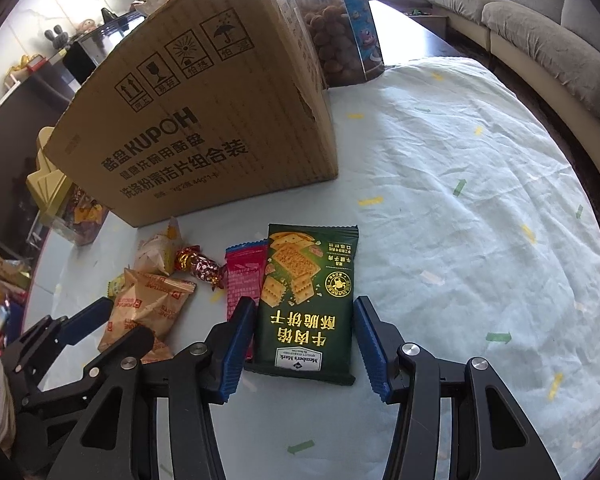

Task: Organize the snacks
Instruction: 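Grasp the biscuit packet with left tool while right tool grasps green cracker bag, then drop both packets into the cardboard box and open both tools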

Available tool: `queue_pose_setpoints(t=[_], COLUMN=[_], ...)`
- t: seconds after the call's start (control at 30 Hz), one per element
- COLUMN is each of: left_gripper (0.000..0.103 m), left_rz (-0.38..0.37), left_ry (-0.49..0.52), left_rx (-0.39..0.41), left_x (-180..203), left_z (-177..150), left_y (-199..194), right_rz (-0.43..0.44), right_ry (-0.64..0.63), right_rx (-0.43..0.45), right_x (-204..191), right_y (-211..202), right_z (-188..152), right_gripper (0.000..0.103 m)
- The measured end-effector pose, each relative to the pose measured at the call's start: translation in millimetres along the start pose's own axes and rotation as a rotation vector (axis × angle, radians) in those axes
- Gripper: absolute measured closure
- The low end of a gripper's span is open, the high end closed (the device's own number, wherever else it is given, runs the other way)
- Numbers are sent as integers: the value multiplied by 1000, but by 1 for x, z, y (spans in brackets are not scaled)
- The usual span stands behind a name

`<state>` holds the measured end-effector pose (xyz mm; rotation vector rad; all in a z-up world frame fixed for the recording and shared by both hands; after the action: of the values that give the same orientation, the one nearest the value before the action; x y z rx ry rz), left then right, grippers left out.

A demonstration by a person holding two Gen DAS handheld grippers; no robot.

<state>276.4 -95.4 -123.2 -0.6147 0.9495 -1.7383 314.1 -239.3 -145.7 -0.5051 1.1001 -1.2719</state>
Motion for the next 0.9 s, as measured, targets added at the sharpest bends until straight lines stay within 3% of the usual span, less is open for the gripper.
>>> queue_pose_setpoints(t=[0.17,0.9], left_gripper=[65,66], left_rz=[-20,-53], left_ry=[-10,-45], left_rx=[5,178], left_x=[-1,-7], left_z=[0,15], left_y=[0,-68], right_rz=[-7,4], right_ry=[-19,-94], right_rx=[8,148], right_x=[-2,-37], right_y=[-2,-69], right_z=[-2,0], right_gripper=[57,57])
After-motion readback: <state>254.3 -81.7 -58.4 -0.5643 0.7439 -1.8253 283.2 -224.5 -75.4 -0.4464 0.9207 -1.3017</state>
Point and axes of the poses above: each gripper's, at about its wrist camera, not at the fingertips, and y roughly the way its jaws point, x to its right, z to its top, the point moved 4 cm from there along y, roughly the way its jaws point, and after that the axes turned 5 degrees about y, right-handed, at the moved point
